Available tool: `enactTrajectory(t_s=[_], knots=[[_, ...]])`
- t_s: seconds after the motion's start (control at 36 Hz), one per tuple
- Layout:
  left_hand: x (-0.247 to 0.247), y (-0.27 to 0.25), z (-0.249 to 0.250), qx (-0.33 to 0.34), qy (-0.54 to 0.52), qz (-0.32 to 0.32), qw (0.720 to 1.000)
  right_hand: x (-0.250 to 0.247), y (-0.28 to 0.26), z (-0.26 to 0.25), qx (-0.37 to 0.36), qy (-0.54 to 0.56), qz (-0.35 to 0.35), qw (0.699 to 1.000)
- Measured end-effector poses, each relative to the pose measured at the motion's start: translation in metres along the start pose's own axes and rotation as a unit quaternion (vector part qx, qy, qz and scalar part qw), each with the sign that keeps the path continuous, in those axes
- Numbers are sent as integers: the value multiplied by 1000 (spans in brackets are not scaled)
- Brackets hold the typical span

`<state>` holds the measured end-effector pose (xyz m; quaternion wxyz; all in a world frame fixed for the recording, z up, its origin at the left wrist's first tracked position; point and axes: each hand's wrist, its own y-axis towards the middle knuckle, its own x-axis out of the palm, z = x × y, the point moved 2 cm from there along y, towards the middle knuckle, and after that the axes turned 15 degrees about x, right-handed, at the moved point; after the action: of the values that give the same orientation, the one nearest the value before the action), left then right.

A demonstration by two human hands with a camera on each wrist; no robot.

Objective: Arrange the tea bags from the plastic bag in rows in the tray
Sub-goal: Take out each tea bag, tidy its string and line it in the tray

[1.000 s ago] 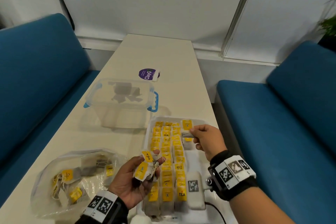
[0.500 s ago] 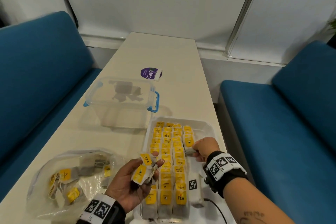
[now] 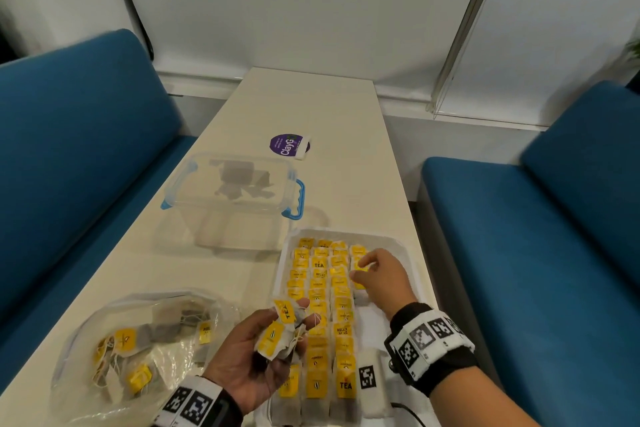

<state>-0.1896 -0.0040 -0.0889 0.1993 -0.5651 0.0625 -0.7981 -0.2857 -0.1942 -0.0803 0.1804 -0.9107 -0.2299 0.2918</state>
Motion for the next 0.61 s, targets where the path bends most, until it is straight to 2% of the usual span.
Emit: enactTrajectory(t_s=[0.08,0.14,0.19,0.25,0.33,0.5,0.61], knots=[[5,-2,-2,-26,9,1,1000,-1,-35,-29,-68,-18,-170,983],[9,-4,-4,-44,17,-1,999,-1,-56,-42,-108,-59,-283,951],[14,-7,-6,-58,29,-6,998,1,-73,-50,-148,-103,-346,921],[16,-9,-7,-62,37,-7,997,4,-82,-53,-171,-147,-354,908],[16,-11,-8,-73,44,-4,996,7,-88,-54,-191,-172,-331,908],[11,-15,-6,-81,33,9,996,3,-84,-48,-199,-68,-314,926],[8,-15,-4,-44,67,29,996,-1,-83,-45,-194,-15,-280,940]])
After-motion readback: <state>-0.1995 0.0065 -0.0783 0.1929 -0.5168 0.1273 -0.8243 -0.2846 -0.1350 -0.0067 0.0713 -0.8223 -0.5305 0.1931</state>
